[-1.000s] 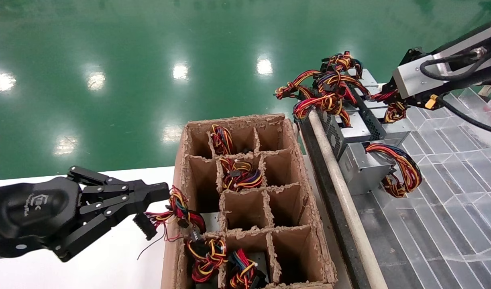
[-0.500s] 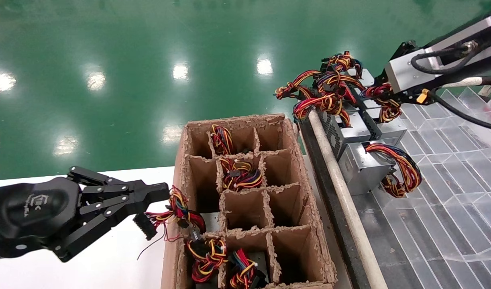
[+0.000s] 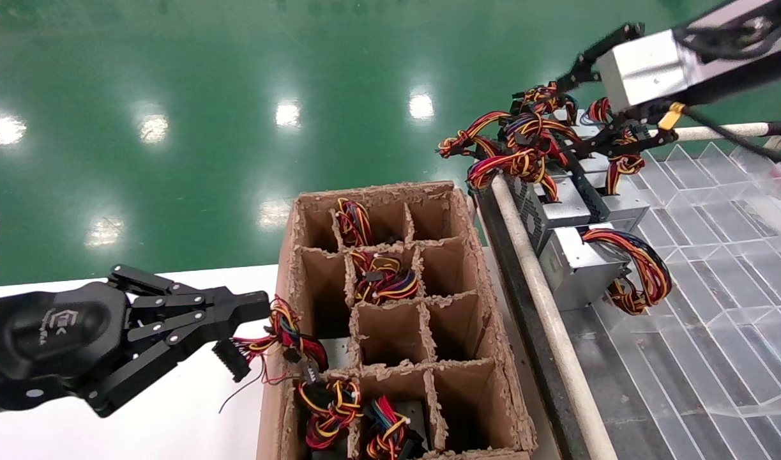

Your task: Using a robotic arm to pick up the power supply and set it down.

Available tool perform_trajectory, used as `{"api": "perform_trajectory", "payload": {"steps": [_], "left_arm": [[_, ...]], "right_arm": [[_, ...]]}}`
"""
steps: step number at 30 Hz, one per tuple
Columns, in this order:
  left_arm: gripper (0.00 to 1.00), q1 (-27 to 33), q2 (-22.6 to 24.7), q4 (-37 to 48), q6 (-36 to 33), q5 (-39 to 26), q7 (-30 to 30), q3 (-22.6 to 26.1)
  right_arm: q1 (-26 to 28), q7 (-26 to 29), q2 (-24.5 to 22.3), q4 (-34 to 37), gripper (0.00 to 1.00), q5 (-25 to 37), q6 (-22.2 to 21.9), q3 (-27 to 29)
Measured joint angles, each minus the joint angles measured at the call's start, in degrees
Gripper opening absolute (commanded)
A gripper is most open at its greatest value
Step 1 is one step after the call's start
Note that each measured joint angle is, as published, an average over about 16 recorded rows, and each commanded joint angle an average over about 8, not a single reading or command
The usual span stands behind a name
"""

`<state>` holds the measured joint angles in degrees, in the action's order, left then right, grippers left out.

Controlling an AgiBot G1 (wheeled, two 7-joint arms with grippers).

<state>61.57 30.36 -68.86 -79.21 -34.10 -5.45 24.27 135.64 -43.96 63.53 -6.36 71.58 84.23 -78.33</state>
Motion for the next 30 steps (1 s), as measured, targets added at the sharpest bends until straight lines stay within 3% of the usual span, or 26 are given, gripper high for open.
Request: {"api": "perform_trajectory", "payload": {"steps": [10,30], "left_arm": [[0.0,0.0,0.0,0.0,0.0,0.0,0.0,0.0],[0.03,0.0,0.0,0.0,0.0,0.0,0.0,0.0]], "right_arm": [[-5.95,4.81,-2.92,-6.67,1.0,-4.24,2.24,6.59],[-31.24,23.32,-12.38,-29.12,1.0,-13.64,1.86,27.23]]}}
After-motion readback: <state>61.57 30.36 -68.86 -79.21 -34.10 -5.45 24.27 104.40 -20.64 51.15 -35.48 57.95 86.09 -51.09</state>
